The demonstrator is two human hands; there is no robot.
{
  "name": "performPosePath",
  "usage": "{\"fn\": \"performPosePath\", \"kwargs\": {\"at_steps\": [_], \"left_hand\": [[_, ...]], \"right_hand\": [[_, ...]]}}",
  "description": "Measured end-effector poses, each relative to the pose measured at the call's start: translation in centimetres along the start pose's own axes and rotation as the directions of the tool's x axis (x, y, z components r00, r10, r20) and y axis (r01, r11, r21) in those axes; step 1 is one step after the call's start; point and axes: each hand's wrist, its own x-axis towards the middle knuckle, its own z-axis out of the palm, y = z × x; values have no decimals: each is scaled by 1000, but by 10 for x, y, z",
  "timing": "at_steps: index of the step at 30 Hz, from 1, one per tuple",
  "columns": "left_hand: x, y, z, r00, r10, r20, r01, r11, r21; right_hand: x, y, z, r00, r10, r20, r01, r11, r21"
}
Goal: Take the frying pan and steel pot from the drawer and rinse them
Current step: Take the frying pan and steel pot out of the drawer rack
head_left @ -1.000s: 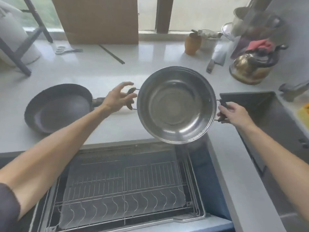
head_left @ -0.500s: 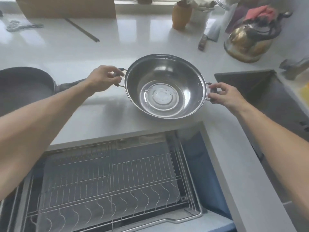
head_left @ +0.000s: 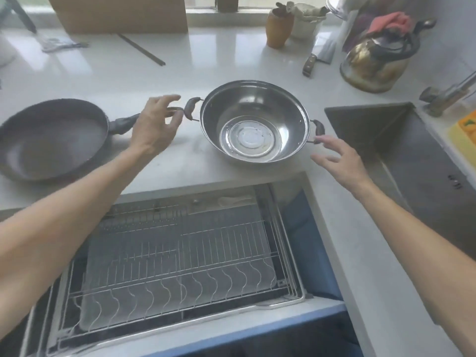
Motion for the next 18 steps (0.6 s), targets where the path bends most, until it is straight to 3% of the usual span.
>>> {"fn": "performPosePath", "kwargs": {"at_steps": [4, 7, 12, 18], "left_hand": [[-166, 3, -18, 998, 58, 19, -56, 995, -85], [-291, 6, -22, 996, 69, 54, -64, 993, -97], [-440, -5, -29, 976, -137, 171, 167, 970, -175], [-568, -71, -34, 922, -248, 298, 274, 961, -48]], "right_hand": [[-155, 3, 26, 990, -62, 127, 48, 992, 114], [-286, 10, 35, 985, 119, 126, -150, 952, 267], [-461, 20, 42, 947, 266, 178, -299, 935, 191], [-581, 35, 85, 913, 353, 203, -391, 901, 190]]}}
